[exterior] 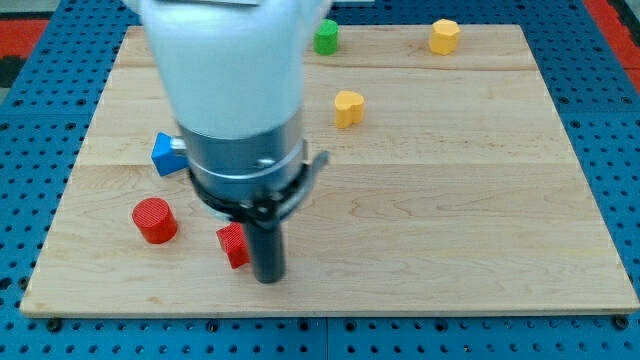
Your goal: Push the red star below the blue triangle
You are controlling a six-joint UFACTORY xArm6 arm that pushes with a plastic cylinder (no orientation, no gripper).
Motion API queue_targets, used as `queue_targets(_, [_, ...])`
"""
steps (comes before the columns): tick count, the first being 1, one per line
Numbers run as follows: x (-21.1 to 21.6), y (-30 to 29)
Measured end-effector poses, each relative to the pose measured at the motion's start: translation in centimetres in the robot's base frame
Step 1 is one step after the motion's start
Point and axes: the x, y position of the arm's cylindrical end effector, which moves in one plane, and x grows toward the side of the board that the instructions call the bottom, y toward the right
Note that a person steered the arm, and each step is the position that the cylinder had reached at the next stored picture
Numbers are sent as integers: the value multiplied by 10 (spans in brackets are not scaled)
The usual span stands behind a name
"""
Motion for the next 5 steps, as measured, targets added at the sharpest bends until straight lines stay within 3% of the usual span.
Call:
queue_targets(2, [-74, -72])
queue_targets(3, [-84, -133])
queue_targets(4, [-102, -159])
queue_targets(5, [-89, -135])
